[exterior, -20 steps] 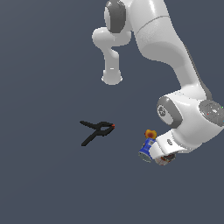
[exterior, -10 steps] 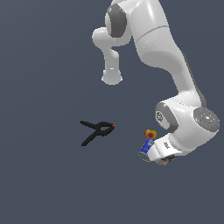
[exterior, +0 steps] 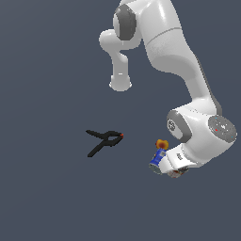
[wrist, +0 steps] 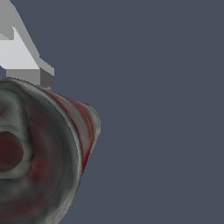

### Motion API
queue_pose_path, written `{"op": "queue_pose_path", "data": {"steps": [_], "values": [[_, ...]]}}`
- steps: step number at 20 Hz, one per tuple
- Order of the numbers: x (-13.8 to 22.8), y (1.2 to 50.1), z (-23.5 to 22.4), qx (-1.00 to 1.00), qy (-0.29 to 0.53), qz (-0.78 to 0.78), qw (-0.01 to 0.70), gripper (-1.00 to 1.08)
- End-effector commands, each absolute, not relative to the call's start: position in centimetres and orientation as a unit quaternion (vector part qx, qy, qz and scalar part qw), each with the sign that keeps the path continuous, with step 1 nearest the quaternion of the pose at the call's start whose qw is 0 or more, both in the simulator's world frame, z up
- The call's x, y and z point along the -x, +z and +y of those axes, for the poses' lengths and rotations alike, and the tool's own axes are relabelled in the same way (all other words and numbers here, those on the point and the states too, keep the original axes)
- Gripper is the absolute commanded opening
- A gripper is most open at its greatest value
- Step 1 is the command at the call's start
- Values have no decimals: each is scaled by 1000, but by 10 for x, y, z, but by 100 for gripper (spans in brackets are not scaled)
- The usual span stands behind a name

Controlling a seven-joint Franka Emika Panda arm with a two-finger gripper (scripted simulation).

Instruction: Pick up a designated object from a clutter of objects.

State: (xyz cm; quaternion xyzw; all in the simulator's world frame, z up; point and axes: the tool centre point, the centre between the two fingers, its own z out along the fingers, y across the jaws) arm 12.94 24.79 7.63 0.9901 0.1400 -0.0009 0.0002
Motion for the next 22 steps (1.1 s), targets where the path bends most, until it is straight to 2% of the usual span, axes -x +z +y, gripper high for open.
{"op": "queue_pose_path", "data": {"steps": [1,12,22], "values": [[-129,77,248,-990,-1,140,0,-100],[-121,90,234,-990,-1,140,0,-100],[-94,133,191,-990,0,140,1,-100]]}}
